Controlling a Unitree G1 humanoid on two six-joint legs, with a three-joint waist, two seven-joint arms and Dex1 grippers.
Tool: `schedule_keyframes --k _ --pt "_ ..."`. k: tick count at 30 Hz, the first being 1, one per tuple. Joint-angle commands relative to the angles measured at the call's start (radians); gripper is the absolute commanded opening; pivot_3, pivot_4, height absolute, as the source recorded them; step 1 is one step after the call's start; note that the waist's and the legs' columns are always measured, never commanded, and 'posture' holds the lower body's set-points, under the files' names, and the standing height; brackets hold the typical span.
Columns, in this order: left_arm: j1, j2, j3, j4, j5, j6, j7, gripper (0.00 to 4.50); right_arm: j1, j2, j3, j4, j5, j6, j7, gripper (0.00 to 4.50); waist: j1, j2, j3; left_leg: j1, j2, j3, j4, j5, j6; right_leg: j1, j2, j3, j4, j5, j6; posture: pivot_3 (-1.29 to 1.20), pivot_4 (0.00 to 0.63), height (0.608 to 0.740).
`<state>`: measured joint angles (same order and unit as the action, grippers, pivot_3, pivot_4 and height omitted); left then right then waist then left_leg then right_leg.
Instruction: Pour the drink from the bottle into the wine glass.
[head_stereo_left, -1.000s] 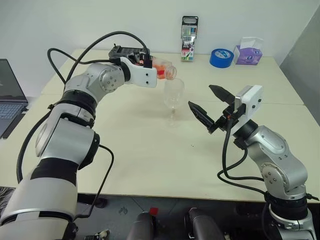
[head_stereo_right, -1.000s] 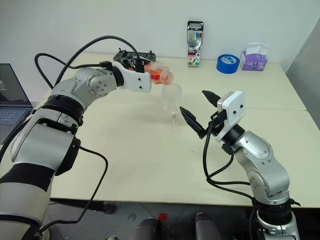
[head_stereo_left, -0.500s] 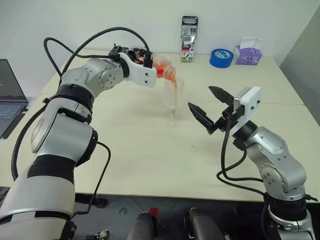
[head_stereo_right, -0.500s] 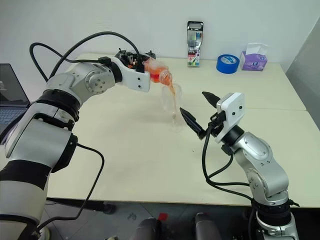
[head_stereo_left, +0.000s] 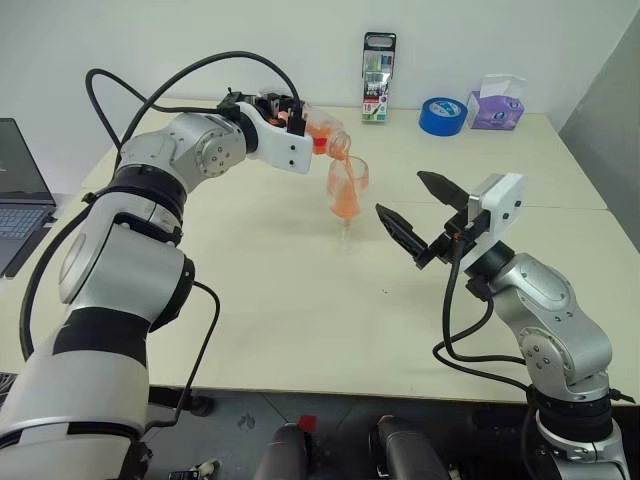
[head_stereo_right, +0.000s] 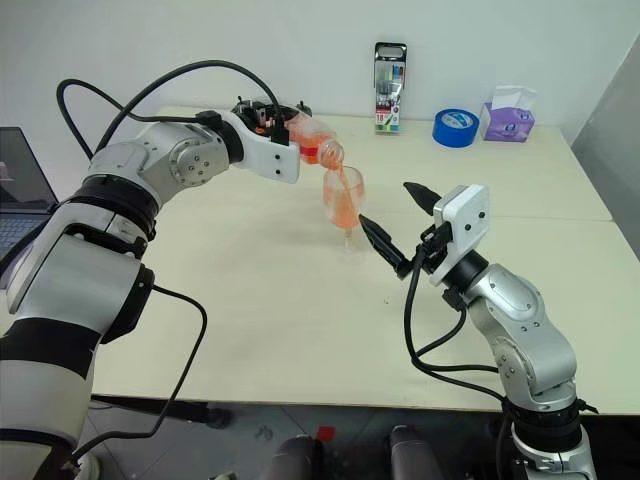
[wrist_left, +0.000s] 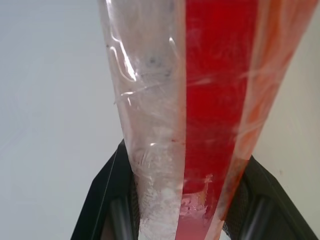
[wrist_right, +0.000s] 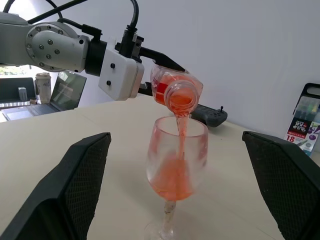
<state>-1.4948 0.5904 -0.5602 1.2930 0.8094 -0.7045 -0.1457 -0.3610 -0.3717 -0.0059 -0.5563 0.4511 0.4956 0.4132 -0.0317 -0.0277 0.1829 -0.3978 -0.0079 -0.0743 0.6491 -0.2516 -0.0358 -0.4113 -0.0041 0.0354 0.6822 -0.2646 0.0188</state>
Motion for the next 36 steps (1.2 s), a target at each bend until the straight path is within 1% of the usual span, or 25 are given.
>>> schedule_keyframes --k 1,18,36 --pt "-0.052 0.019 -0.002 -0.008 0.005 0.003 0.024 1.68 0.003 0.002 -0.005 -0.027 -0.002 -0.023 0.002 4.5 0.0 0.0 0.0 0.0 0.0 0.0 0.0 0.0 0.0 0.0 0.0 0.0 0.0 0.0 0.0 0.0 0.15 0.74" --pt "-0.067 0.022 -0.019 0.001 0.025 0.009 0.046 1.68 -0.006 -0.003 -0.008 -0.043 0.005 -0.004 -0.006 4.5 0.0 0.0 0.0 0.0 0.0 0.0 0.001 0.0 0.0 0.0 0.0 0.0 0.001 0.0 0.0 0.0 0.15 0.74" --pt "-0.073 0.012 -0.021 0.002 0.035 0.01 0.053 1.68 0.022 -0.013 -0.013 -0.058 0.006 -0.007 -0.003 4.5 0.0 0.0 0.0 0.0 0.0 0.0 0.003 0.0 0.0 0.0 0.0 0.0 0.002 0.0 0.0 0.0 0.15 0.74"
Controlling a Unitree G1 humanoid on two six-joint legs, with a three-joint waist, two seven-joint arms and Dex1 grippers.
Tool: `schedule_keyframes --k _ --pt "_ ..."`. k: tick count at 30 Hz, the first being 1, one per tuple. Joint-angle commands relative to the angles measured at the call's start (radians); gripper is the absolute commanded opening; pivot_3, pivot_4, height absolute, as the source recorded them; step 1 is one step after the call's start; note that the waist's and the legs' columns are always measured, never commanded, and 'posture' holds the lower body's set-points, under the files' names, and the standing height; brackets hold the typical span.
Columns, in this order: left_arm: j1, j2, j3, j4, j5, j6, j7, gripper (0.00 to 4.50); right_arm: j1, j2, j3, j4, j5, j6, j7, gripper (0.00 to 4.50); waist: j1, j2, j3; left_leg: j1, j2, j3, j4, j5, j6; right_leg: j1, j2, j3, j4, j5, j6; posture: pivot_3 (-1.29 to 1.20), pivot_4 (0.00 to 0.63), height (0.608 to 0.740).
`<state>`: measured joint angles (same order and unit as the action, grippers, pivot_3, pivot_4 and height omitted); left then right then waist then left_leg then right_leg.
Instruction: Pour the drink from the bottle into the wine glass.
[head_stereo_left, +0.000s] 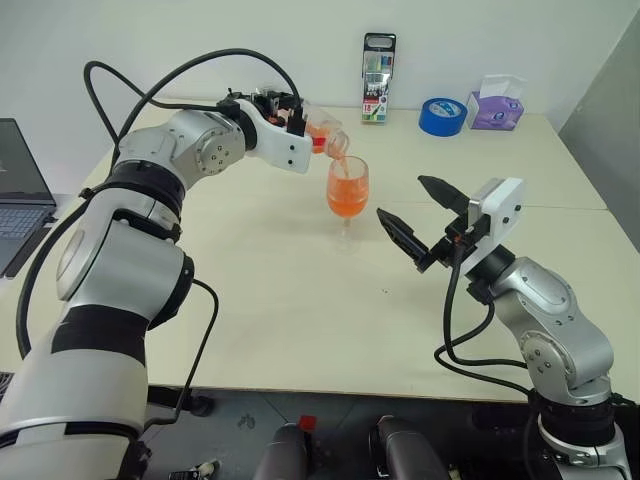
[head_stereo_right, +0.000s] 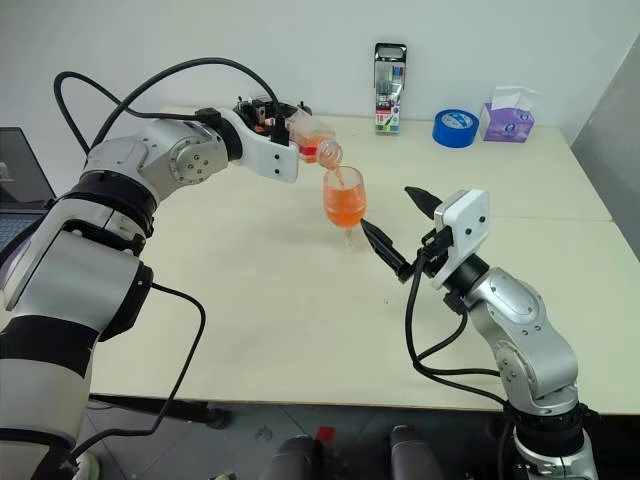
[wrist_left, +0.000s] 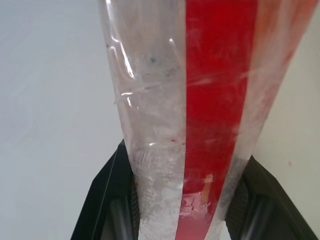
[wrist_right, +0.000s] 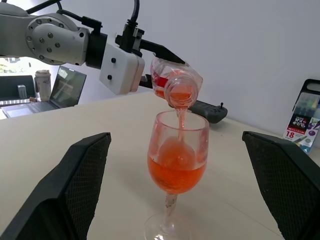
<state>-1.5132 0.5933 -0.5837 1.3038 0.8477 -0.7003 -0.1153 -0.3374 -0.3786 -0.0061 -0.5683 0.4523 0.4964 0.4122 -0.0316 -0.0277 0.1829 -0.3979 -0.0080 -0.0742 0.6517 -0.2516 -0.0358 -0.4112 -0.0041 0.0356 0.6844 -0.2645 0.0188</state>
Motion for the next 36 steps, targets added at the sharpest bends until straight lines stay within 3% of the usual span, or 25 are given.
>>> schedule_keyframes --k 1,12,25,31,36 --pt "-0.055 0.008 0.002 -0.008 -0.003 0.006 0.023 1.68 -0.001 -0.006 -0.014 -0.046 0.004 -0.008 -0.003 4.5 0.0 0.0 0.0 0.0 0.0 0.0 0.0 0.0 0.0 0.0 0.0 0.0 0.0 0.0 0.0 0.0 0.15 0.74" --pt "-0.041 -0.024 0.072 -0.003 -0.098 0.01 -0.054 1.68 0.002 -0.007 -0.018 -0.05 0.002 -0.006 -0.012 4.5 0.0 0.0 0.0 -0.001 0.0 0.0 0.011 0.0 0.0 0.0 0.0 0.0 0.008 0.0 0.0 0.0 0.15 0.74" --pt "0.04 -0.061 0.356 -0.067 -0.467 0.15 -0.383 1.68 -0.018 -0.019 -0.019 -0.036 0.023 0.015 0.016 4.5 -0.001 0.0 0.0 -0.001 0.0 0.0 0.011 0.0 0.0 0.0 0.001 0.0 0.009 0.0 0.0 0.0 0.15 0.74" --pt "0.134 -0.102 0.537 -0.161 -0.684 0.359 -0.432 1.68 -0.018 -0.025 -0.006 -0.032 0.036 0.017 0.049 4.5 -0.001 0.0 0.0 -0.001 0.001 -0.001 0.011 0.0 0.0 0.0 0.001 0.0 0.009 0.0 0.0 0.0 0.15 0.74" --pt "0.313 -0.149 0.682 -0.329 -0.819 0.555 -0.29 1.68 0.04 -0.099 0.004 -0.079 0.077 0.034 0.146 4.5 -0.002 0.0 0.0 0.001 0.002 -0.002 0.011 0.0 0.0 0.0 0.0 0.002 0.011 -0.001 0.001 0.0 0.15 0.74"
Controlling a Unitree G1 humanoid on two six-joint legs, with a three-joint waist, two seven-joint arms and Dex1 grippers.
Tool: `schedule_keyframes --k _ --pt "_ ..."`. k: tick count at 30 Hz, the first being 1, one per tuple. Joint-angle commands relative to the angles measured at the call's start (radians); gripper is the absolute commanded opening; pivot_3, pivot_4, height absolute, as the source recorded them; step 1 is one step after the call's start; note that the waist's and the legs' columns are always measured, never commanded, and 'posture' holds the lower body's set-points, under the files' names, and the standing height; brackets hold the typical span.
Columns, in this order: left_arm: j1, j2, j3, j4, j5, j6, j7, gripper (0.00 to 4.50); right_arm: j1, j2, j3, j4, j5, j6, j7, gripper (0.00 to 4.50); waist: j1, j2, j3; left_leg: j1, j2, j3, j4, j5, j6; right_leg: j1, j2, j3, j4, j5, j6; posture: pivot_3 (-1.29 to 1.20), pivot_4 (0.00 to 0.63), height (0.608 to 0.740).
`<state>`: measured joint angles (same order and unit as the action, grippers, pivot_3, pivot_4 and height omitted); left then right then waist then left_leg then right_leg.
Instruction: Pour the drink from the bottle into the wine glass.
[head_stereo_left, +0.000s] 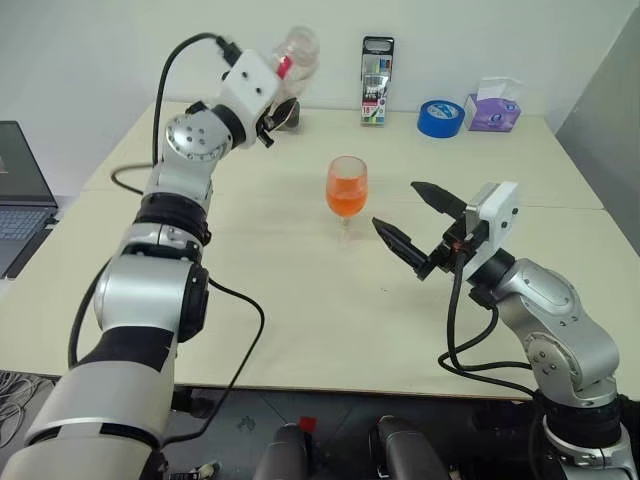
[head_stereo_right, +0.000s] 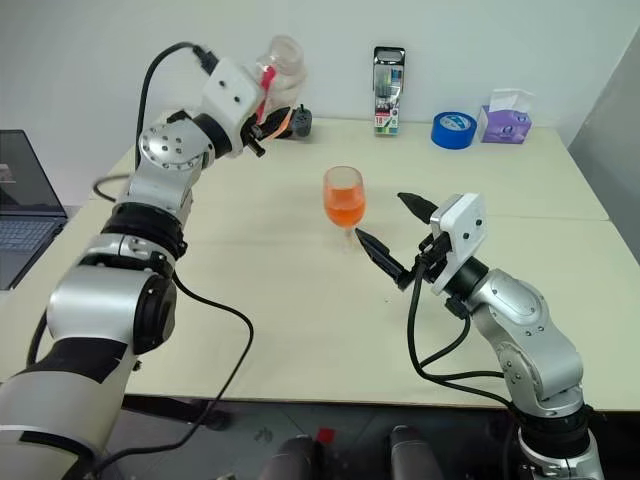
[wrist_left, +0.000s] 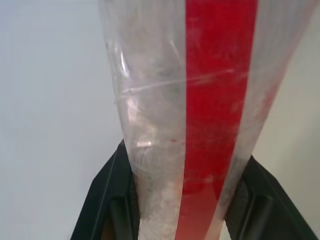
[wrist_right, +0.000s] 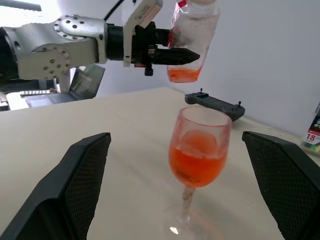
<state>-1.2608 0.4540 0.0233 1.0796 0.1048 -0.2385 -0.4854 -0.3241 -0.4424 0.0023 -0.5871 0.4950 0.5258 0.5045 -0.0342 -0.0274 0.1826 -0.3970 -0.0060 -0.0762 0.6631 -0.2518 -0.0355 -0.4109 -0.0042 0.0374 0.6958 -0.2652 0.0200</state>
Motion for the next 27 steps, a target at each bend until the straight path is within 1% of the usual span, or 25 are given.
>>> schedule_keyframes --k 1,3,7,13,20,27 --pt "0.099 -0.018 0.101 -0.136 -0.097 0.128 0.111 1.68 0.045 -0.051 -0.005 -0.071 0.046 0.008 0.072 4.5 0.0 0.0 0.0 0.0 0.0 -0.001 0.0 0.0 0.0 0.0 0.0 0.0 0.0 0.0 0.0 0.0 0.15 0.74" --pt "0.165 -0.03 0.144 -0.177 -0.135 0.169 0.156 1.68 0.083 -0.079 -0.004 -0.095 0.065 0.011 0.104 4.5 0.001 0.0 0.0 0.0 0.0 -0.002 0.0 0.0 0.0 0.0 0.0 0.0 0.0 0.0 0.0 0.0 0.15 0.74" --pt "0.236 -0.048 0.209 -0.167 -0.214 0.183 0.155 1.68 0.129 -0.115 0.016 -0.12 0.064 -0.005 0.145 4.5 0.003 0.0 0.0 -0.001 0.0 -0.002 0.001 0.0 0.0 0.0 -0.001 0.0 0.0 0.0 0.0 0.0 0.15 0.74" --pt "0.283 -0.078 0.228 -0.06 -0.248 0.087 0.085 1.68 0.06 -0.085 0.019 -0.056 0.047 -0.001 0.123 4.5 0.005 -0.001 -0.001 0.0 -0.001 -0.001 0.001 0.0 0.0 0.001 -0.001 -0.002 0.0 0.0 0.0 0.0 0.15 0.74" --pt "0.289 -0.103 0.22 0.066 -0.226 0.027 0.074 1.68 0.055 -0.064 0.018 -0.055 0.049 0.011 0.098 4.5 0.005 -0.001 -0.001 0.0 -0.001 -0.001 0.001 0.0 0.0 0.001 -0.001 -0.002 0.0 0.0 0.0 0.0 0.15 0.74" --pt "0.314 -0.118 0.202 0.119 -0.198 -0.013 0.105 1.68 0.084 -0.063 0.015 -0.075 0.05 0.014 0.08 4.5 0.005 -0.001 -0.001 0.0 -0.001 -0.001 0.001 0.0 0.0 0.001 -0.001 -0.002 0.0 0.0 0.0 0.0 0.15 0.74"
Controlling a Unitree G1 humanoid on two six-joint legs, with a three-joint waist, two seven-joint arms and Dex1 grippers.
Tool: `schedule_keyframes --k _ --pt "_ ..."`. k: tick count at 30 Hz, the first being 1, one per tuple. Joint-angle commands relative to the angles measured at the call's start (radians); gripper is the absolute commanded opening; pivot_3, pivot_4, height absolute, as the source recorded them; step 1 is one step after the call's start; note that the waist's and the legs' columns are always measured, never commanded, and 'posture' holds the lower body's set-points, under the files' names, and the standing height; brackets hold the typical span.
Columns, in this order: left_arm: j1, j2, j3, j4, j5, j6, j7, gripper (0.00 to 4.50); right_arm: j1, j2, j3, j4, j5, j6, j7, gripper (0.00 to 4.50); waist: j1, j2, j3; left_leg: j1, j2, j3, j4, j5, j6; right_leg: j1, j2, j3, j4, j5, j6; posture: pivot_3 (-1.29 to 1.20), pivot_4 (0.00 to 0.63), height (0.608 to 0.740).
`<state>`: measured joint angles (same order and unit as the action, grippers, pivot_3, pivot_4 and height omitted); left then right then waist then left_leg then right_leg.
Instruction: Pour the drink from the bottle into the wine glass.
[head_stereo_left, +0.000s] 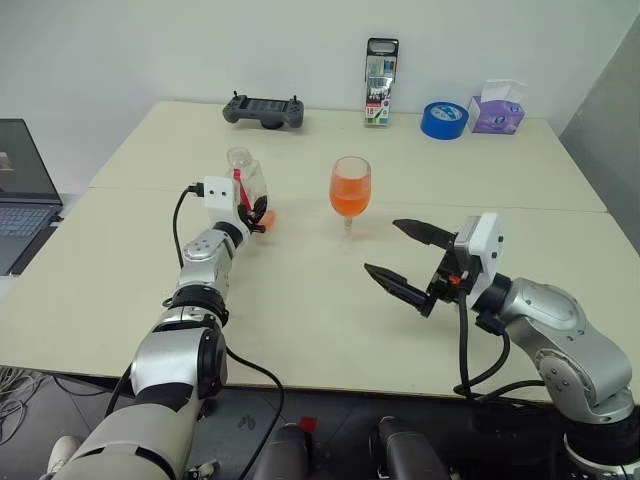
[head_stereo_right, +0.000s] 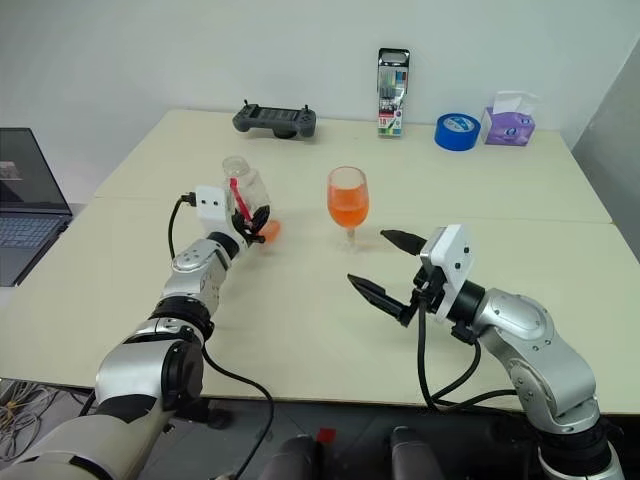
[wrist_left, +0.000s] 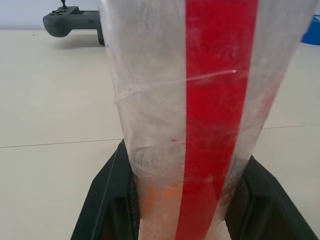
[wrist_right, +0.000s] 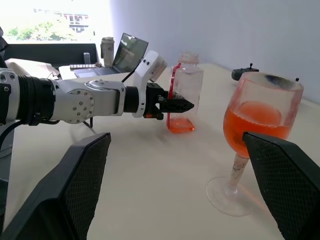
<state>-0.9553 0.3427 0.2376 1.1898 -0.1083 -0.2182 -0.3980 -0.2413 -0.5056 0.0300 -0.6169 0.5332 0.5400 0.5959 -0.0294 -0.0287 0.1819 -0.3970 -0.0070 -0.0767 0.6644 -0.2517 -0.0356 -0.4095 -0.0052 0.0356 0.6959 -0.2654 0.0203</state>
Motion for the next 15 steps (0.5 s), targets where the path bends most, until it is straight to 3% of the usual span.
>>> schedule_keyframes --k 1,2,10,15 --pt "0.014 -0.011 -0.014 0.013 0.016 -0.037 0.019 1.68 0.002 0.001 -0.013 -0.046 0.012 0.0 -0.013 4.5 0.0 0.0 0.0 0.0 0.0 0.0 0.0 0.0 0.0 0.0 0.0 0.0 0.0 0.0 0.0 0.0 0.15 0.74" --pt "0.02 -0.017 -0.016 0.016 0.018 -0.042 0.022 1.68 0.003 0.0 -0.014 -0.046 0.013 0.0 -0.014 4.5 0.0 0.0 0.0 0.0 0.0 0.0 0.0 0.0 0.0 0.0 0.0 0.0 0.0 0.0 0.0 0.0 0.15 0.74" --pt "0.049 -0.023 -0.029 0.026 0.036 -0.055 0.04 4.31 0.008 -0.002 -0.014 -0.047 0.011 0.001 -0.016 4.5 0.0 0.0 -0.001 0.001 0.0 0.0 0.0 0.0 0.0 0.001 0.0 0.0 0.0 0.0 0.0 0.0 0.15 0.74" --pt "0.103 -0.008 -0.032 -0.019 0.039 -0.054 0.078 4.47 0.046 0.006 -0.01 -0.06 -0.003 0.004 -0.042 4.5 -0.001 0.0 -0.001 0.001 0.0 0.0 -0.001 0.0 0.0 0.001 0.0 0.0 0.0 0.0 0.0 0.0 0.15 0.74"
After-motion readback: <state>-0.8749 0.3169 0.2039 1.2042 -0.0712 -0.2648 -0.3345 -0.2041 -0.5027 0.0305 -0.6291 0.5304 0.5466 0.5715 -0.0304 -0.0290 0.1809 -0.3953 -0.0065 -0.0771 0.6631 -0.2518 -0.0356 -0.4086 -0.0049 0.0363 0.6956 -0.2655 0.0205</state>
